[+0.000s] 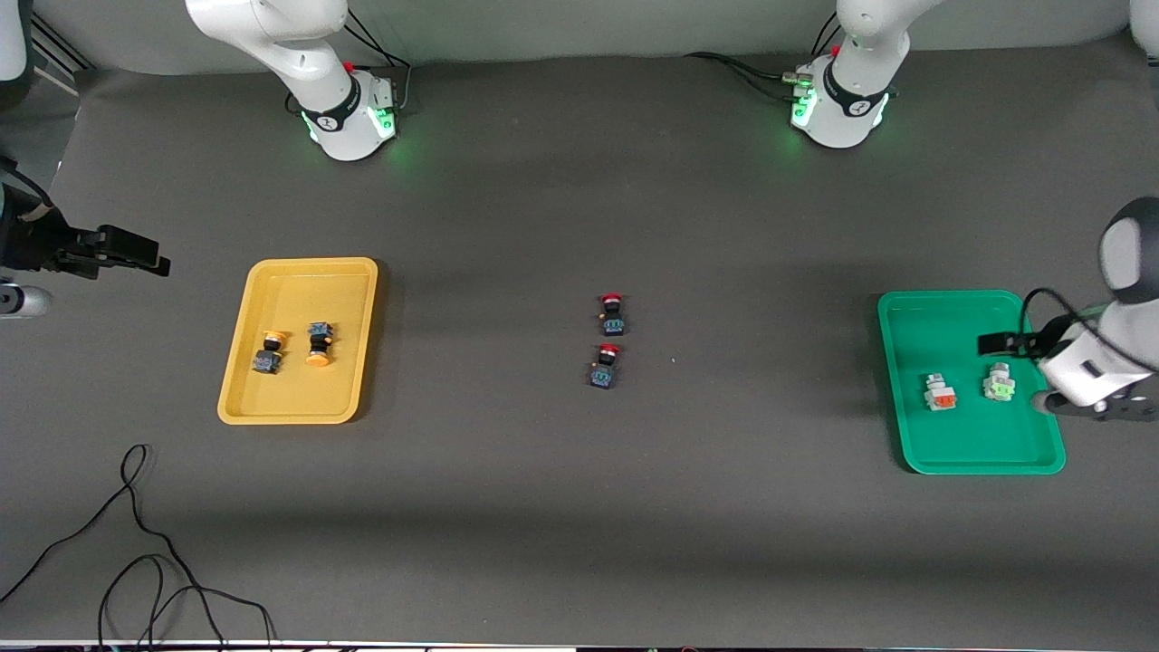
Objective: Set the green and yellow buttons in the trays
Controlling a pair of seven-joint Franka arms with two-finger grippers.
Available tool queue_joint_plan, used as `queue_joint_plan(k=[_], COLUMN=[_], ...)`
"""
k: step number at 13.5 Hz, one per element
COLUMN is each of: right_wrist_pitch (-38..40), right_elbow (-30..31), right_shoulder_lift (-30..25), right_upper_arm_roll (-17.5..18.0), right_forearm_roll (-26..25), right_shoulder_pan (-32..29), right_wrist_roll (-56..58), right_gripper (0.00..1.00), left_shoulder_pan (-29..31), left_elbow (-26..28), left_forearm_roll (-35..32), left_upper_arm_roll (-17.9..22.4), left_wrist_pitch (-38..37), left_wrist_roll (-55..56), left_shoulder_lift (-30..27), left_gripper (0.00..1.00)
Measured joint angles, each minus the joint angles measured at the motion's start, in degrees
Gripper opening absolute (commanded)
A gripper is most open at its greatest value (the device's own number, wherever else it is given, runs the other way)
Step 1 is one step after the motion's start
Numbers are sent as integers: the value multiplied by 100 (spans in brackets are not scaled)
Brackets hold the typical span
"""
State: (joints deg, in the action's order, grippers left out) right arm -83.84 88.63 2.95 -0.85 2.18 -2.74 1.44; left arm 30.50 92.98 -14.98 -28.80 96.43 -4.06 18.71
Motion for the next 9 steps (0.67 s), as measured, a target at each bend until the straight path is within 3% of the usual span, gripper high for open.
queue_joint_plan(k=[3,5,9], right_wrist_pitch=[-82,-182,-302], right_elbow=[105,98,53], right_shoulder_lift=[-107,-123,-124], right_upper_arm_roll=[118,144,145], right_forearm_roll=[-90,-149,-157], right_shoulder_pan=[-58,-57,-41], right_wrist_roll=[-9,-17,-17], right_gripper=[100,100,100], left_shoulder_pan=[-360,-504,-630], left_elbow=[-1185,-1731,-1944], left_forearm_roll=[3,9,14], left_upper_arm_roll=[1,4,-16], left_wrist_pitch=[-1414,-1839,-2130], left_wrist_roll=[10,10,10], left_shoulder_lift=[-202,-200,-155], left_gripper=[100,100,100])
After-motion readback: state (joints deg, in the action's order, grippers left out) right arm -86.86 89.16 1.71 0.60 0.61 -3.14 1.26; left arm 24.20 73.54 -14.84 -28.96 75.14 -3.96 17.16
